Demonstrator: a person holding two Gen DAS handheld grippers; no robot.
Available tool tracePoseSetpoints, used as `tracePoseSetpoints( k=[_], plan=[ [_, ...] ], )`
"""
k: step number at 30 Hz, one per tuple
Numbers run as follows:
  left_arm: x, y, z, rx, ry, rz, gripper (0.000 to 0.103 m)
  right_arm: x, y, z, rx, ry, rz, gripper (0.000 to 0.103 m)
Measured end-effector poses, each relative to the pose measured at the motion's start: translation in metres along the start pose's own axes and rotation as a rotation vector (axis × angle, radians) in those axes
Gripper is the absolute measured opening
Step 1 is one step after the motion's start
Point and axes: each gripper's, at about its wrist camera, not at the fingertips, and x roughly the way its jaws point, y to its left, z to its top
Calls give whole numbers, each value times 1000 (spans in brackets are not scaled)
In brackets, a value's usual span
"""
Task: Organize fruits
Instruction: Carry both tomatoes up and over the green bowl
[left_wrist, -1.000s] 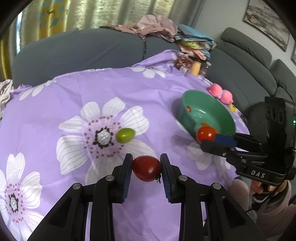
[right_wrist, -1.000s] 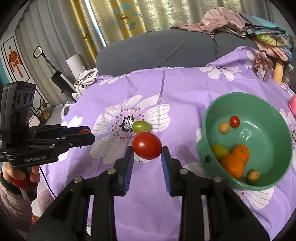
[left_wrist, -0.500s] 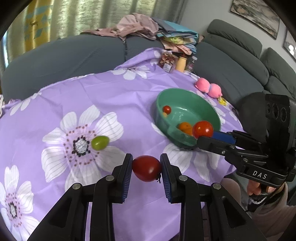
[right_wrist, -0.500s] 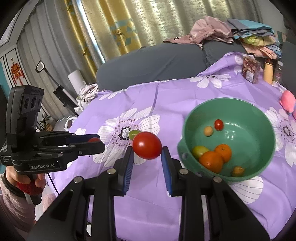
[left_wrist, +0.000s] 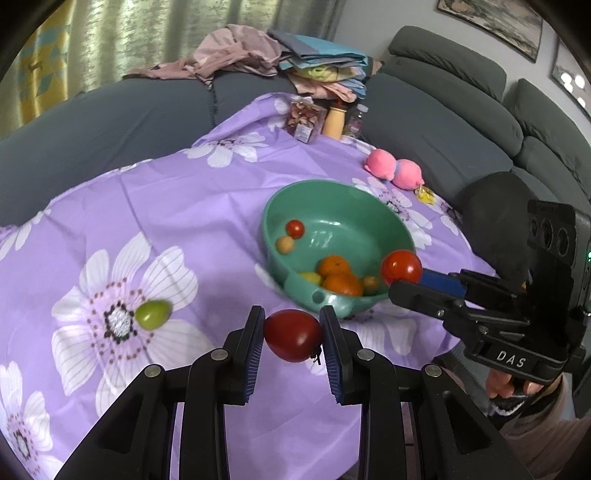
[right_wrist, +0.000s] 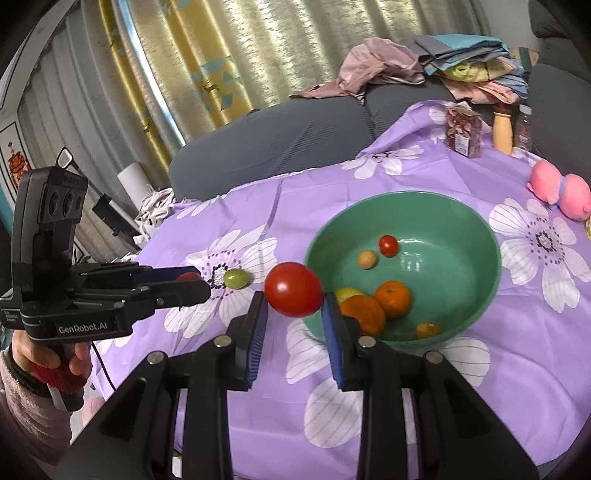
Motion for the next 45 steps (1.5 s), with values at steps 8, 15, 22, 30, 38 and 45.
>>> tracePoseSetpoints(
  k=[8,15,22,30,38,45],
  plan=[
    [18,-21,20,52,13,-11,30,-2,-24,-1,42,-21,-8,30],
    [34,-34,35,88,22,-19,30,-3,-45,0,79,-38,-17,30],
    [53,-47,48,119,40,-25,30,-2,-62,-1,109,-47,-30,30],
    [76,-56,57,139,72,-21,30,0,-77,-2,133,-49,-46,30],
    [92,-59,62,157,97,-14,30,5,-82,-1,135,-42,-57,30],
    [103,-60,60,166,121,-2,30,8,-84,-1,137,-33,-69,30]
  ],
)
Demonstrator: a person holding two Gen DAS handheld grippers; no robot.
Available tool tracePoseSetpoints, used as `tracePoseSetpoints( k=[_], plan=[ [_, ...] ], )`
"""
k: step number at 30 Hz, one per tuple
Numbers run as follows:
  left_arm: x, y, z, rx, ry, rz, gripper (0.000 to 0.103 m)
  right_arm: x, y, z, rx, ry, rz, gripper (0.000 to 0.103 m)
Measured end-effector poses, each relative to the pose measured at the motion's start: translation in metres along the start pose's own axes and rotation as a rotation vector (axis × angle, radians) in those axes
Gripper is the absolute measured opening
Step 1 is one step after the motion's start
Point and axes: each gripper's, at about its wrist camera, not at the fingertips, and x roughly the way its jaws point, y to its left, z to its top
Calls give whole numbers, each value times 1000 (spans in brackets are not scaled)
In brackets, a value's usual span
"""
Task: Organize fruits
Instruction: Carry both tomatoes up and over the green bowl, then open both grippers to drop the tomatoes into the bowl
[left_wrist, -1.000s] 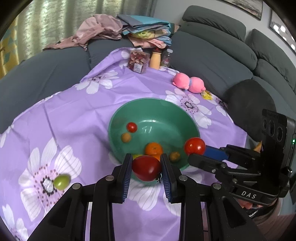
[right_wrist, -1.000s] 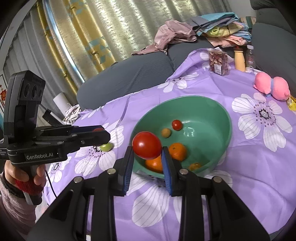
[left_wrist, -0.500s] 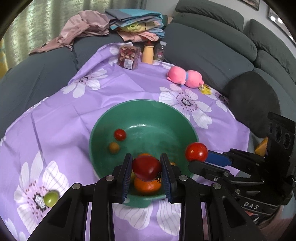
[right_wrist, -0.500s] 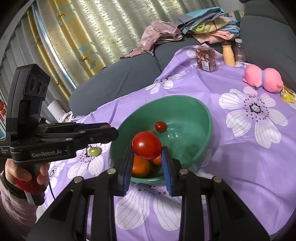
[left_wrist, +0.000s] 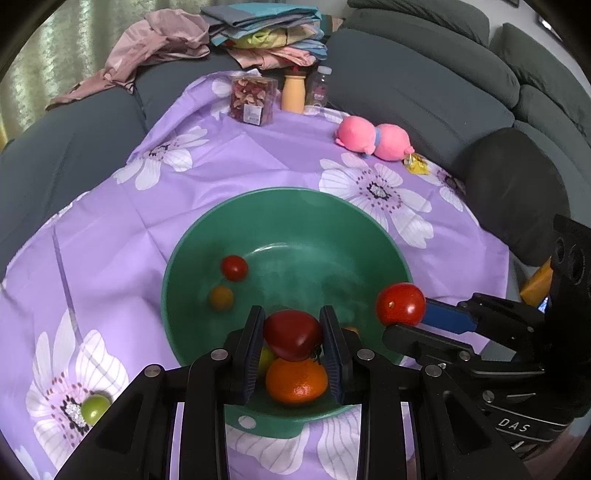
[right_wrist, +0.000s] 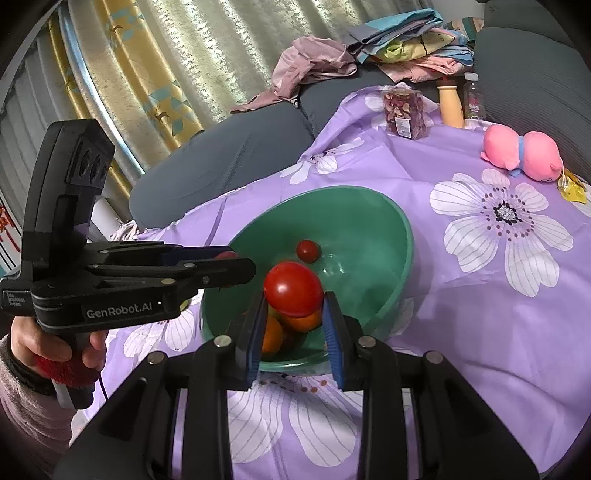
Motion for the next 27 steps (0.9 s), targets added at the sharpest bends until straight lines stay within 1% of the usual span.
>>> tracePoseSetpoints(
  k=[7,27],
  plan=[
    [6,1,-2,-1,20,7,30,2,1,0,-6,7,4,31],
    [13,2,-6,-6,43,14,30,6,2,0,-13,20,-13,32]
  ],
)
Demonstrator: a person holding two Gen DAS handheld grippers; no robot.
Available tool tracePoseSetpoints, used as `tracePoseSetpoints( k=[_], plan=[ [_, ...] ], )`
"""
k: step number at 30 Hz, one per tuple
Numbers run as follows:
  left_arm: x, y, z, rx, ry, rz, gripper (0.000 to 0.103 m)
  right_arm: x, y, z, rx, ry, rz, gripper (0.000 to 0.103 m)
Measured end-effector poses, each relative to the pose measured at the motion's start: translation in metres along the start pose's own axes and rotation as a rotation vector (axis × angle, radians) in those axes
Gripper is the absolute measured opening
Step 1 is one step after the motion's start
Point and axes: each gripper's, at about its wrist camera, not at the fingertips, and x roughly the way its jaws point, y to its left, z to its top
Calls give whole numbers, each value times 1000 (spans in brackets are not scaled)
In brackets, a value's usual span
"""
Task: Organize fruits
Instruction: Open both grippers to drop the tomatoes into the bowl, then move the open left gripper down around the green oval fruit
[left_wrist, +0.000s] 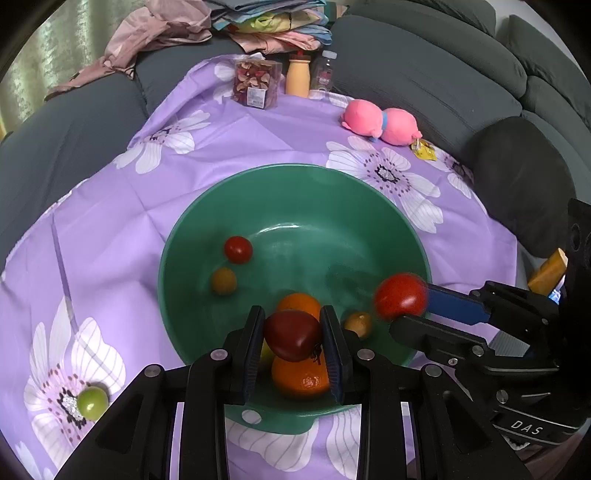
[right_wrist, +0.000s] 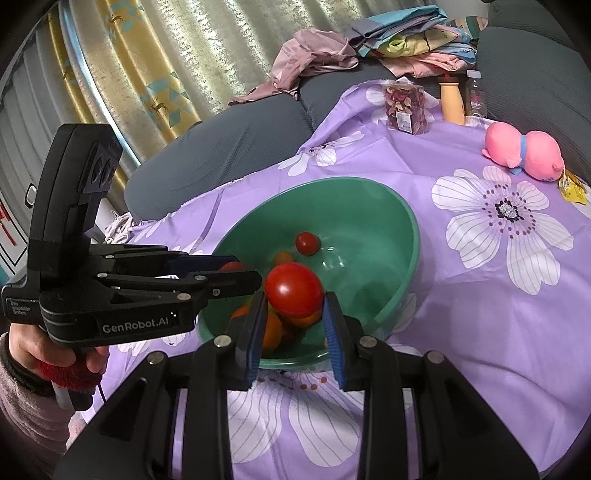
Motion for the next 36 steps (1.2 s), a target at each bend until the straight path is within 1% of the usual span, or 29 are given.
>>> tracePoseSetpoints(
  k=[8,16,18,22,23,24,26,27,28,29,36],
  plan=[
    [-2,2,-1,-8,-14,7,30,1,1,0,-8,4,-3,32],
    [-12,5,-2,-16,-29,28,30,-1,5,-1,-12,8,-16,33],
    [-17,5,-5,-18,-34,39,30,-3,7,-2,-15,9,-23,40],
    [-27,9,-11,-34,-44,47,30,-7,15,-4,-24,10,-29,48],
    [-30,10,-14,-42,-46,45,30,-8,17,-5,-27,10,-30,52],
    [-32,11,-15,-47,-47,45,32,-10,20,-5,-32,10,-30,54],
    [-38,14,-20,-62,-56,45,43,-12,26,-6,-41,12,-32,56],
    [-42,16,-23,-72,-63,50,53,-13,29,-7,-49,13,-35,58],
    [-45,19,-26,-87,-70,59,60,-15,32,-8,-54,12,-36,60],
    [-48,21,-28,-98,-74,66,61,-16,36,-8,-60,12,-36,62],
    [-69,41,-51,-176,-101,90,62,-25,63,-13,-115,16,-38,65]
  ],
)
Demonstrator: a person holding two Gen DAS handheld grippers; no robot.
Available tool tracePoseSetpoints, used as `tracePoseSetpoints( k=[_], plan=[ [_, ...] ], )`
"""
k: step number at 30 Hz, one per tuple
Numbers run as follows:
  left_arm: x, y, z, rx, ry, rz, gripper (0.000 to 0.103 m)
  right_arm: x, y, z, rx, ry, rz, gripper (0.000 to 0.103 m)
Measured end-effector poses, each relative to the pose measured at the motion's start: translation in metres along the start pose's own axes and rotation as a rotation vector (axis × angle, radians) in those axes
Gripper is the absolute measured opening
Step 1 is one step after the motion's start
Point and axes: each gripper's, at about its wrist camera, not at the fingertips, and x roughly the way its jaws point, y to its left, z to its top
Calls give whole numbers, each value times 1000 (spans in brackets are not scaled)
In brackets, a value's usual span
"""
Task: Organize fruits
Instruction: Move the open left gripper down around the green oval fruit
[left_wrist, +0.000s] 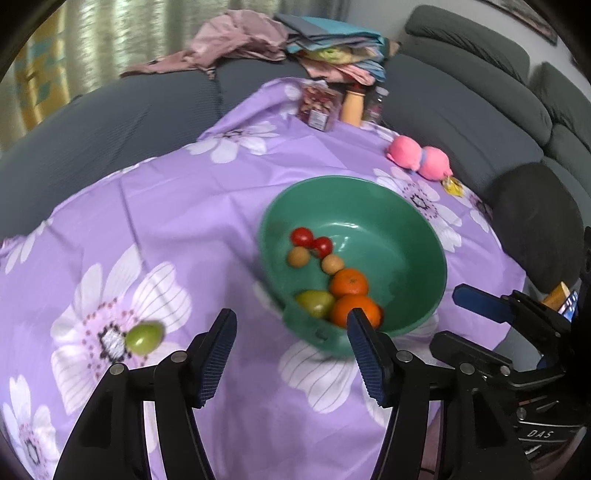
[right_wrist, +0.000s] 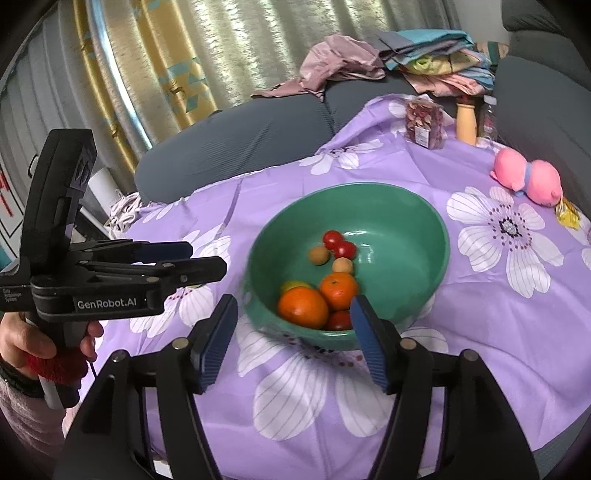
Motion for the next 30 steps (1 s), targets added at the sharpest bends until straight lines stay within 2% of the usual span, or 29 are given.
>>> tracePoseSetpoints(
  k=[21,30],
  plan=[
    [-66,71,-61,-160,-76,46,62,-3,92,-1,-189,35,74,65],
    [-84,89,-75,-186,-105,52,62,4,123,2,-248,54,103,65]
  ],
)
